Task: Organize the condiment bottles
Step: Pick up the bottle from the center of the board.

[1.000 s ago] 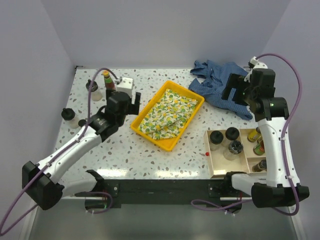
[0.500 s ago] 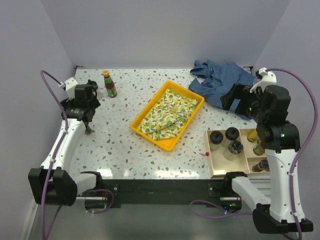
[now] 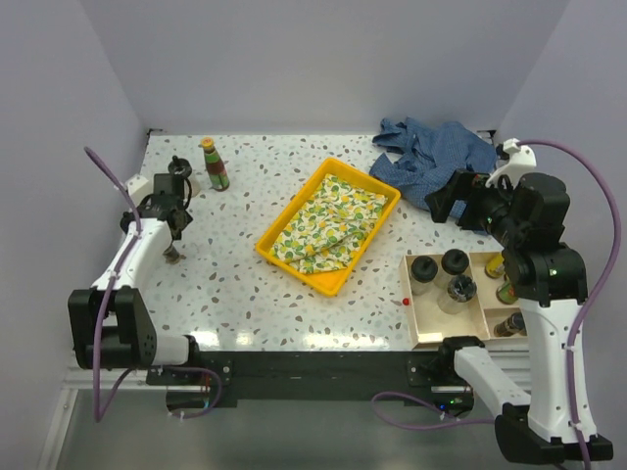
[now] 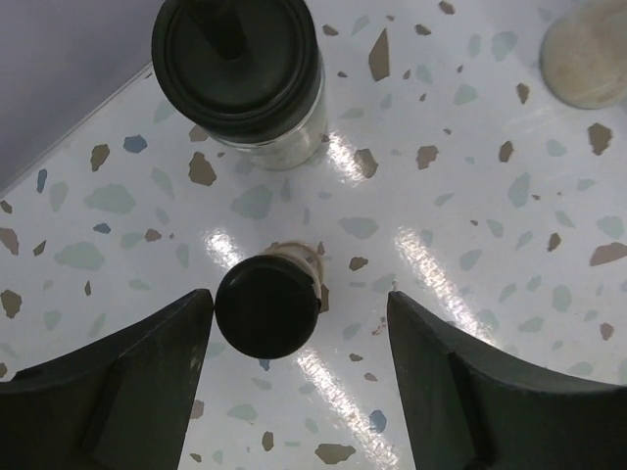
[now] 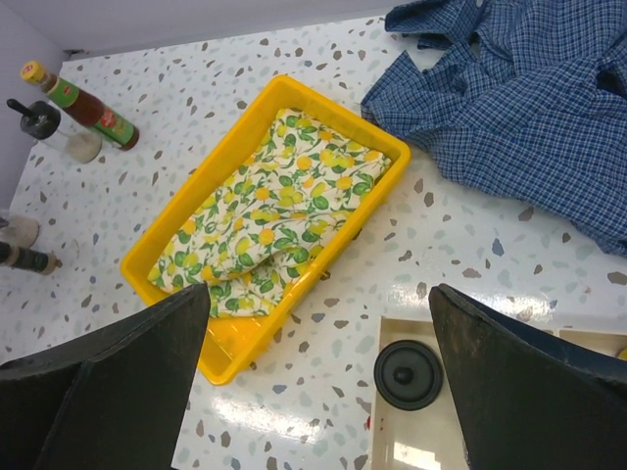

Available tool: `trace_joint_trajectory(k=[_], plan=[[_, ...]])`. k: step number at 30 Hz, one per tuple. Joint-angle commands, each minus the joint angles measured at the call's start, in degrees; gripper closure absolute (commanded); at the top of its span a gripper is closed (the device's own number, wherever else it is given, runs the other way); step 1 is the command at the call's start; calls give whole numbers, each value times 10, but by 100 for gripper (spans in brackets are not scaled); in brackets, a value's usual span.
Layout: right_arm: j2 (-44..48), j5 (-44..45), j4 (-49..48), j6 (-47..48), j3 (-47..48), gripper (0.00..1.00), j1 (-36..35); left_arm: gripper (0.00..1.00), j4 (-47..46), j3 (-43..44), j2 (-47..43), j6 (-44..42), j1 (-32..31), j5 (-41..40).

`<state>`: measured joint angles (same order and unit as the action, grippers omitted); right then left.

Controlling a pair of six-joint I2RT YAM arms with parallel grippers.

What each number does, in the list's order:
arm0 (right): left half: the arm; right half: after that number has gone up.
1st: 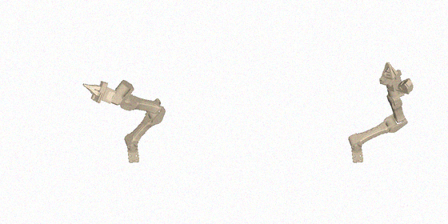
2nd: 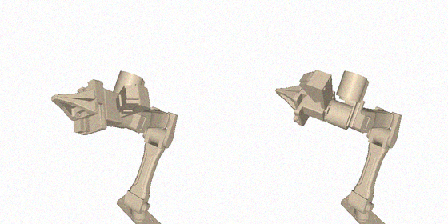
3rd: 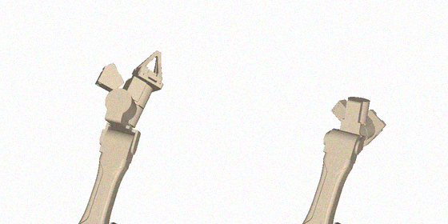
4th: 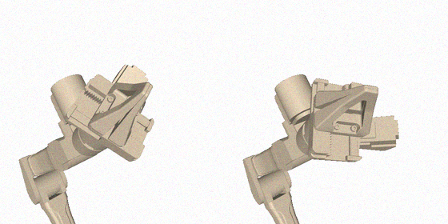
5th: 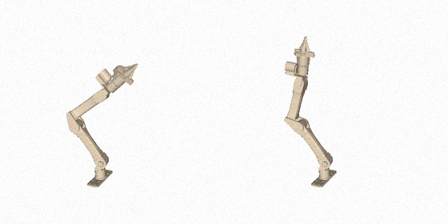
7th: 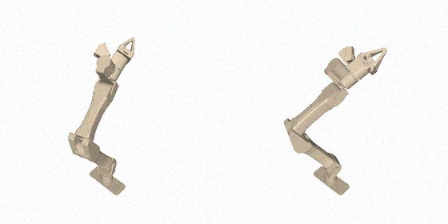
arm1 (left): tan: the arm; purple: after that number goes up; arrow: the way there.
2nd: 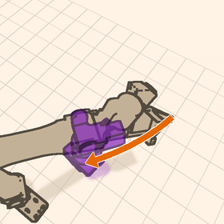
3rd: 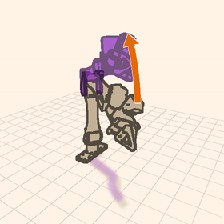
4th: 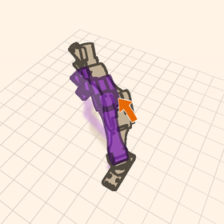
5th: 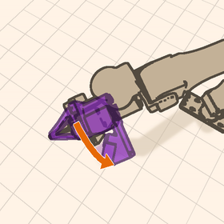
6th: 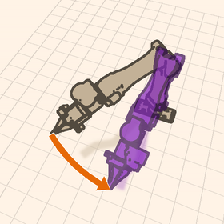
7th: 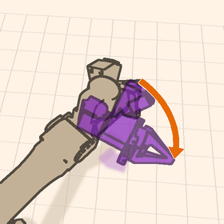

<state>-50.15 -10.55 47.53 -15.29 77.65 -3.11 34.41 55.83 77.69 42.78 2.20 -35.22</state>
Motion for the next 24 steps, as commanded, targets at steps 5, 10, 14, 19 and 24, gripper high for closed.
trace_joint_trajectory(k=[5, 10, 14, 19, 24], plan=[[9, -24, -17, 19, -7, 1, -1, 35, -3, -20, 45, 49, 18, -15], [8, -27, -21, 18, -11, 2, -2, 51, -10, -13, 38, 17, 18, -26], [7, -30, -22, 17, -11, 1, -3, 79, -28, -15, 29, -24, 17, -2], [10, -23, -29, 14, -27, 1, -2, 100, -4, -15, -18, -76, -38, 54], [11, -18, -31, 12, -36, 1, -2, 100, 62, -6, -91, -71, -255, 30]])
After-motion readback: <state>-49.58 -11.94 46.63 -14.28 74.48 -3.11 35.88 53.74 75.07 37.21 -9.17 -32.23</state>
